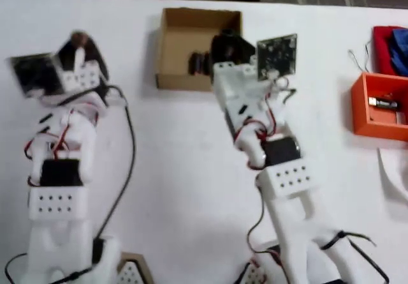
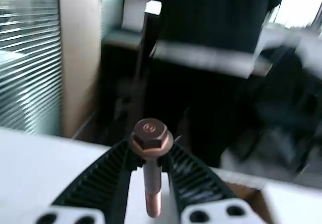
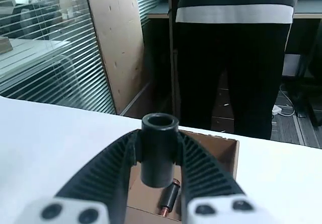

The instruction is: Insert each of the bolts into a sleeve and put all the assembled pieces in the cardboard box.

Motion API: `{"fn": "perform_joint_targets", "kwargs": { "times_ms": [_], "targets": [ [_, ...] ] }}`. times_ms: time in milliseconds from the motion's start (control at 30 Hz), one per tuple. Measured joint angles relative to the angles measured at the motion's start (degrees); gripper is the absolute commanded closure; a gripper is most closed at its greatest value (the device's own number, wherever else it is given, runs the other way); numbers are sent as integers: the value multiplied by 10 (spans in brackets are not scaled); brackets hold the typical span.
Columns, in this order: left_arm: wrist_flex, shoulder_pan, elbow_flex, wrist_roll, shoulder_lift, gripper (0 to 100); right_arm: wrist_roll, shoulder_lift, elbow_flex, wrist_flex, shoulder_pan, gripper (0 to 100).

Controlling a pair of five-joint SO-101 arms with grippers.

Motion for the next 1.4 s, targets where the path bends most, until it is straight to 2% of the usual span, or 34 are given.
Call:
{"fn": "perform_joint_targets", "kwargs": {
  "times_ms": [67,167,300,400,533,667,1267,1400],
  "targets": [
    [-25,30,0,36,-5,972,0,0,5,-1,0,978],
    [-33,93,-5,54,-9,972,0,0,25,-15,-2,978],
    [2,177,-60,58,-2,972,0,1,54,-63,-18,978],
    [40,208,-113,58,30,972,18,5,70,-102,-20,978],
    [102,216,-187,62,77,972,85,7,93,-155,-25,978],
    [149,229,-256,62,105,972,100,7,96,-178,-25,978],
    [153,248,-363,62,236,973,104,7,105,-178,-23,978],
    [153,257,-382,4,258,973,104,7,105,-178,-25,978]
  ]
}}
